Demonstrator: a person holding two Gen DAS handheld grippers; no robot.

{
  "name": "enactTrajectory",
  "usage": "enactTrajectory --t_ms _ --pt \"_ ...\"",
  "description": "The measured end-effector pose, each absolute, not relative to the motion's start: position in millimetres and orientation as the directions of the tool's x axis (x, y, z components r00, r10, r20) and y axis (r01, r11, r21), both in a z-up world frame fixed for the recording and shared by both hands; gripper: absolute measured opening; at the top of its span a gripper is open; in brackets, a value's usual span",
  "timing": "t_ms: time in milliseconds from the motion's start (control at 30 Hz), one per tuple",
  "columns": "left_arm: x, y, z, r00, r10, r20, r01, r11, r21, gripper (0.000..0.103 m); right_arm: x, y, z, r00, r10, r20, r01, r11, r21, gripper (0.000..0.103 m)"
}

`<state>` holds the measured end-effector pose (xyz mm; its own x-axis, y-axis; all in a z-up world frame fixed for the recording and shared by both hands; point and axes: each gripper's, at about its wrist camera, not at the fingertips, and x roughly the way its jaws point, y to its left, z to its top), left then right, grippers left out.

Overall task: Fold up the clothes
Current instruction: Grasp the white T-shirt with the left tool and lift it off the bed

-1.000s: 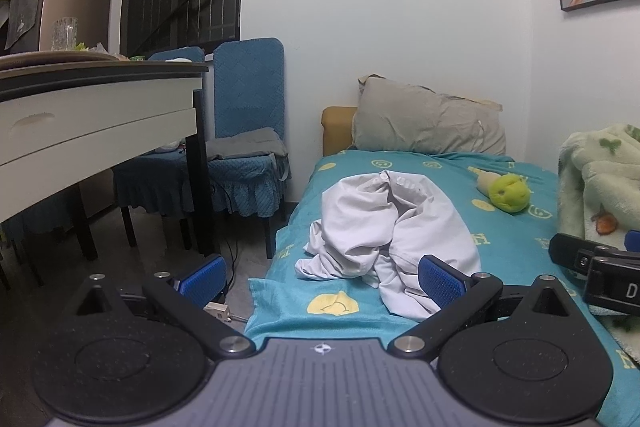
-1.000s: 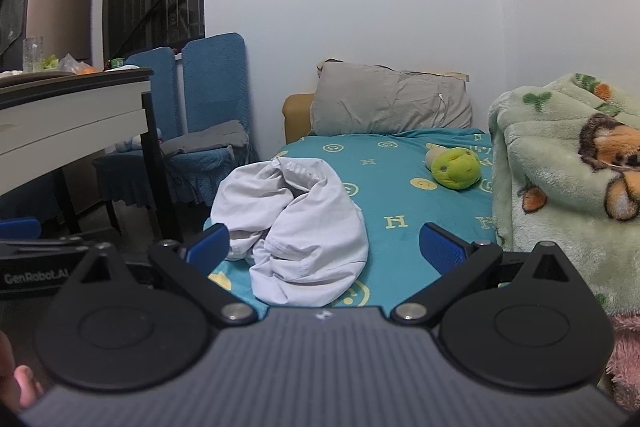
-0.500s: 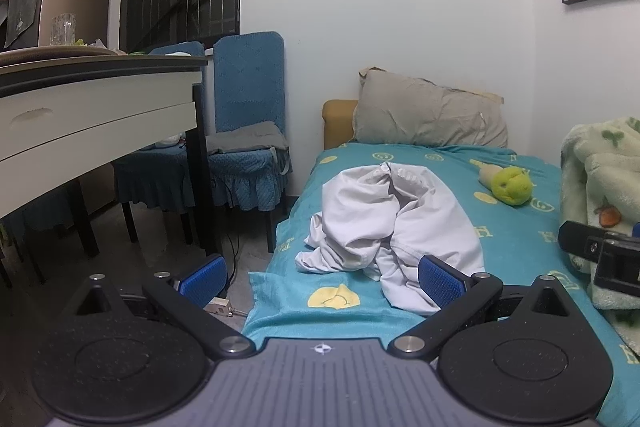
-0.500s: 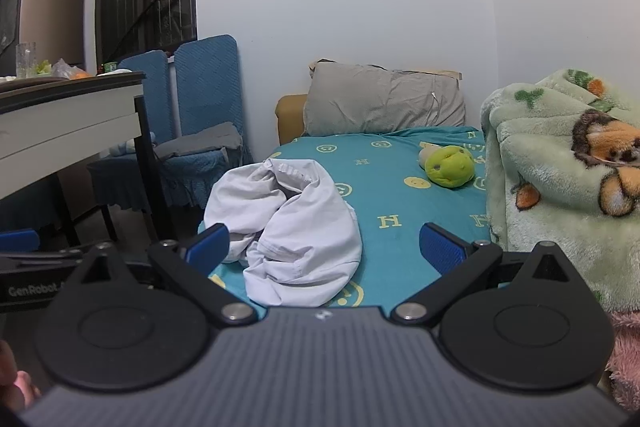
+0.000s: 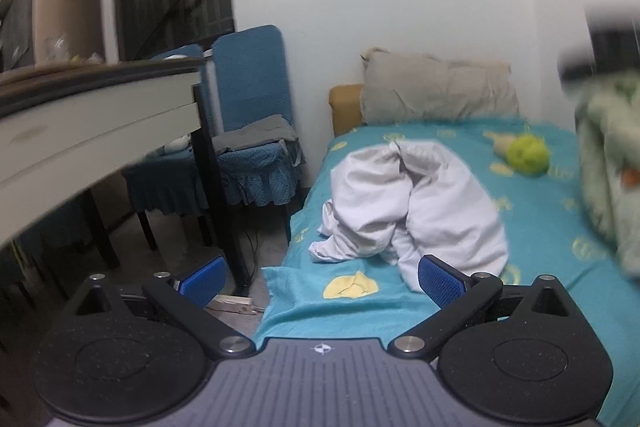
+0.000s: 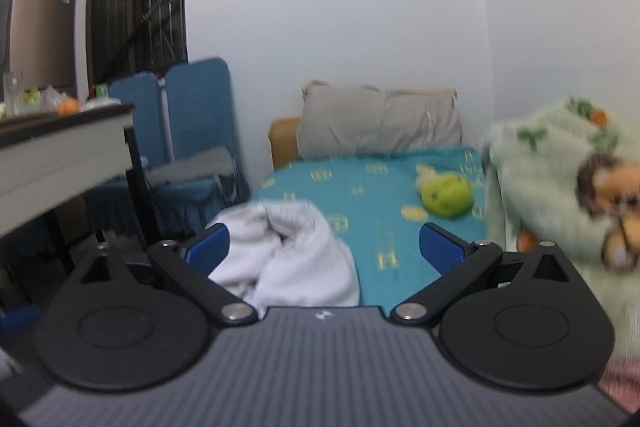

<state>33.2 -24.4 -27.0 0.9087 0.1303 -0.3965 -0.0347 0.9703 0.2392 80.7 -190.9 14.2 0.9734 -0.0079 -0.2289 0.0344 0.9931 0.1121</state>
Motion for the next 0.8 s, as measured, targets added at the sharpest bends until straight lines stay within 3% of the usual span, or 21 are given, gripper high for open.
enactTrajectory --t_ms 200,367,600,800 --pt "94 -51 -58 0.879 0.146 -0.454 0.086 0.888 0.452 0.102 98 -218 8 0.963 -0.022 -0.270 0.059 0.990 0.129 0.103" --pt "163 -55 -82 0.873 0.136 -0.468 0.171 0.814 0.555 0.099 105 -257 -21 0.926 -0.059 -0.373 0.159 0.957 0.243 0.103" --pt "236 -59 -104 0.918 0.142 -0.369 0.156 0.728 0.668 0.097 129 -288 -39 0.894 -0.099 -0.438 0.263 0.905 0.334 0.103" --pt "278 -70 -136 0.924 0.119 -0.363 0.180 0.704 0.687 0.087 160 -284 -51 0.889 -0.076 -0.451 0.245 0.912 0.330 0.103"
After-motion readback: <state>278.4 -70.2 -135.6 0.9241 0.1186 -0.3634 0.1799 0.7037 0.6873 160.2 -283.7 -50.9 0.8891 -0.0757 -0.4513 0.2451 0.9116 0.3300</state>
